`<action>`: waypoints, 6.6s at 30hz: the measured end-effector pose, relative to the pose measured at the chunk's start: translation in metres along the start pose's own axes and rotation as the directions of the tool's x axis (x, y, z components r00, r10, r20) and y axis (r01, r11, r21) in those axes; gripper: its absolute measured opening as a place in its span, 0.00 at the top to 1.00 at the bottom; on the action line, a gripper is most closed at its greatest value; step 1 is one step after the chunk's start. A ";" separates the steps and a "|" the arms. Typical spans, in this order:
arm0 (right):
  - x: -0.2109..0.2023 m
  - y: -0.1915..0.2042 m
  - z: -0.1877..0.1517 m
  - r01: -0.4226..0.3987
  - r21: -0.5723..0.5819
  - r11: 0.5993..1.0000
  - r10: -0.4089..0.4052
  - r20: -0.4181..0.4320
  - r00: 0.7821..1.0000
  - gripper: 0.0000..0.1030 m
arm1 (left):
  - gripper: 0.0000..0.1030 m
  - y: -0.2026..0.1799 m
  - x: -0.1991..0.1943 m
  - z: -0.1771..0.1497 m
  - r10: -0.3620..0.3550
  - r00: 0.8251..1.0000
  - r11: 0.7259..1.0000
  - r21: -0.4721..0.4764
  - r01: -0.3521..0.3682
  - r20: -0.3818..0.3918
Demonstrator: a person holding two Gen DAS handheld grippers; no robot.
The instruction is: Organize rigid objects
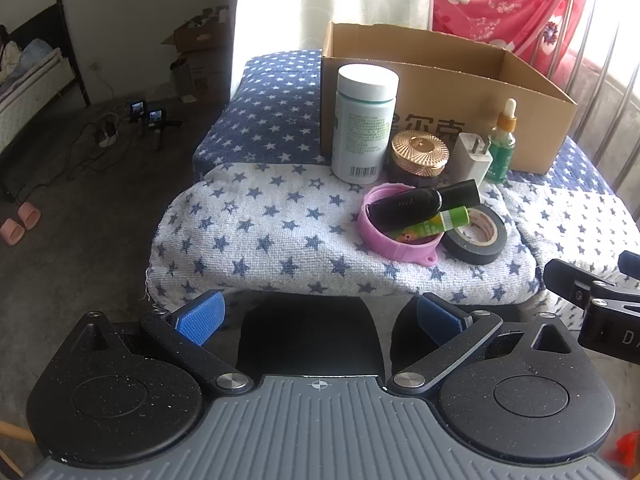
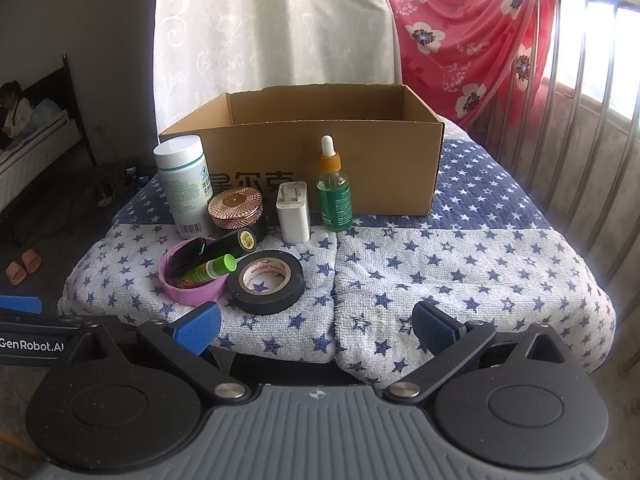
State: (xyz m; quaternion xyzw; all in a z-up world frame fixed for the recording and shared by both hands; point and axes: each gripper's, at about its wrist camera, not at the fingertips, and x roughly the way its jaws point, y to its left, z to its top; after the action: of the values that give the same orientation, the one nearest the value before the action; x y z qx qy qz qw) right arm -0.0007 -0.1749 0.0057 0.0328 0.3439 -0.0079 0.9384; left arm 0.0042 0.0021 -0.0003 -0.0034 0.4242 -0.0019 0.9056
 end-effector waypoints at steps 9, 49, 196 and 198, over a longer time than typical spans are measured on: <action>-0.002 0.000 -0.001 -0.001 0.007 1.000 0.001 0.013 1.000 0.00 | 0.00 0.000 -0.001 -0.001 0.007 1.000 1.000 0.001 -0.007 0.001; -0.004 0.000 0.000 -0.022 0.014 1.000 0.021 0.035 0.999 0.00 | 0.00 0.004 -0.002 0.000 0.017 1.000 1.000 0.002 -0.017 0.004; 0.123 -0.007 0.043 -0.577 0.485 0.657 0.708 -0.133 0.694 0.57 | 0.46 -0.003 0.056 0.029 -0.355 0.930 0.921 0.209 0.330 0.093; 0.127 -0.005 0.043 -0.578 0.490 0.653 0.714 -0.141 0.686 0.57 | 0.45 -0.001 0.057 0.028 -0.379 0.922 0.913 0.196 0.358 0.077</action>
State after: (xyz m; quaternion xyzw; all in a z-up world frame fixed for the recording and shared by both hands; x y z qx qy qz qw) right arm 0.1233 -0.1820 -0.0438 0.3501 0.4469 0.2654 0.7792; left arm 0.0622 0.0009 -0.0258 -0.0024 0.3620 -0.2106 0.9081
